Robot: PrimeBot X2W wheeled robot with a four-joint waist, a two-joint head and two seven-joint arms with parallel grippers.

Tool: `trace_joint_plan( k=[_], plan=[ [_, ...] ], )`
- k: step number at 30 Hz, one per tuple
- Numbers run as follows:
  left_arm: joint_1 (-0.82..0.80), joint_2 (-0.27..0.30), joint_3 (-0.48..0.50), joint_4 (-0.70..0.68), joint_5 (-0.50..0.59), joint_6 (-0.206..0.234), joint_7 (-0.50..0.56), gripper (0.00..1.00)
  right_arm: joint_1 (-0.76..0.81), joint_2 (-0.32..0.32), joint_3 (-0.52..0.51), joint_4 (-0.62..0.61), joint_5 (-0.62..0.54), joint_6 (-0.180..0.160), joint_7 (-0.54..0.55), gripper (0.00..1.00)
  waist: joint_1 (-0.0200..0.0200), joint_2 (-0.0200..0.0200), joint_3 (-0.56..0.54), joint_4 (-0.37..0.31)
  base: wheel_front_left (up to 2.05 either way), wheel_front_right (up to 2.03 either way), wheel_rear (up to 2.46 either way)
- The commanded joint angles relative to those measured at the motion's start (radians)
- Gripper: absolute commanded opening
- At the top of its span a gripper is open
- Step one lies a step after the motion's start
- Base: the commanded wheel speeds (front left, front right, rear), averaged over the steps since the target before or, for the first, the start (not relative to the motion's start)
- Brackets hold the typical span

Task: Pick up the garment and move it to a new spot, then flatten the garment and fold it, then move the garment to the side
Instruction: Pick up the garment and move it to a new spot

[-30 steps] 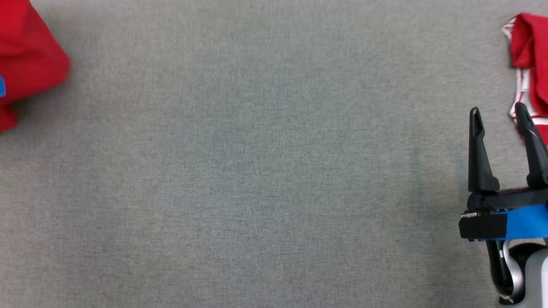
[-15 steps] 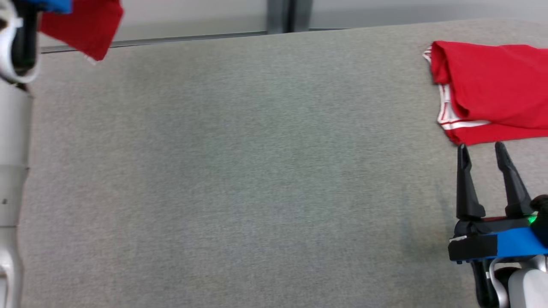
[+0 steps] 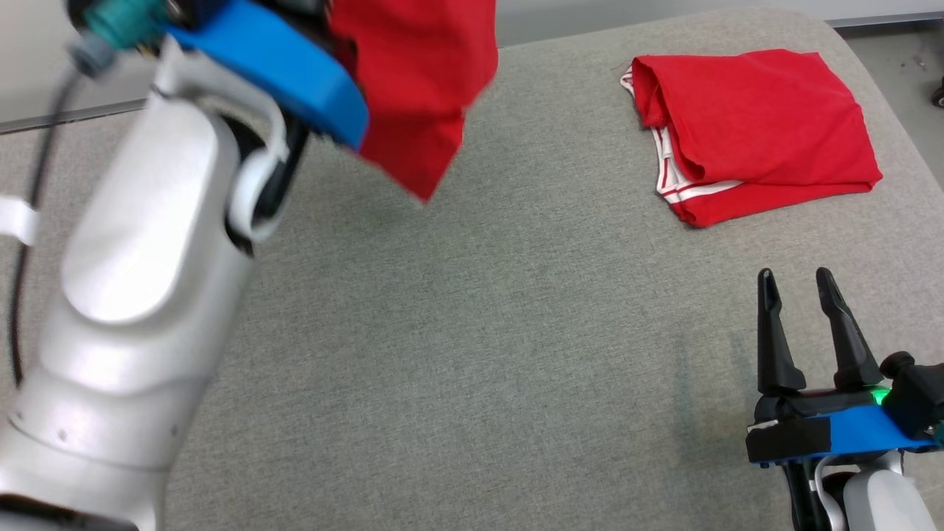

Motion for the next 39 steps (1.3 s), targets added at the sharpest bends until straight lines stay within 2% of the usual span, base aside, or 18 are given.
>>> trace_joint_plan(
  k=[1, 6, 12, 18, 19, 20, 27, 39],
  plan=[
    [0.064, -0.003, -0.018, 0.003, -0.004, 0.003, -0.008, 0.0, -0.011, 0.0, 0.004, 0.009, 0.003, 0.0, -0.008, 1.0, 0.0001, 0.0, -0.005, -0.008, 0.0, 0.0, 0.0],
    [0.237, -0.02, -0.076, 0.023, 0.001, 0.015, -0.04, 0.0, -0.008, 0.0, 0.003, 0.025, 0.001, 0.0, -0.014, 1.0, 0.0001, 0.0, -0.018, -0.005, 0.0, 0.0, 0.0],
    [0.428, -0.042, -0.155, 0.052, -0.004, 0.009, -0.072, 0.0, 0.005, 0.0, 0.007, 0.035, -0.015, 0.0, -0.014, 1.0, 0.0001, 0.0, -0.041, 0.013, 0.0, 0.0, 0.0],
    [0.545, -0.06, -0.217, 0.055, 0.009, 0.013, -0.098, 0.0, 0.019, 0.0, 0.007, 0.043, -0.025, 0.0, -0.006, 1.0, 0.0001, 0.0, -0.062, 0.039, 0.0, 0.0, 0.0],
    [0.559, -0.064, -0.228, 0.055, 0.012, 0.014, -0.104, 0.3, 0.021, 0.0, 0.005, 0.045, -0.025, 0.0, -0.005, 1.0, 0.0001, 0.0, -0.068, 0.046, 0.0, 0.0, 0.0],
    [0.569, -0.066, -0.233, 0.055, 0.013, 0.02, -0.113, 1.0, 0.024, 0.0, 0.011, 0.047, -0.024, 0.0, -0.002, 1.0, 0.0001, 0.0, -0.072, 0.051, 0.0, 0.0, 0.0],
    [0.606, -0.064, -0.188, 0.018, 0.027, 0.075, -0.197, 1.0, 0.046, 0.0, 0.026, 0.067, -0.032, 0.0, 0.008, 1.0, 0.0001, 0.0, -0.125, 0.098, 0.0, 0.0, 0.0],
    [0.738, 0.023, 0.033, -0.102, 0.023, 0.166, -0.214, 1.0, 0.086, 0.0, 0.015, 0.067, -0.04, 0.0, 0.03, 1.0, 0.0001, 0.0, -0.21, 0.211, 0.0, 0.0, 0.0]
  ],
)
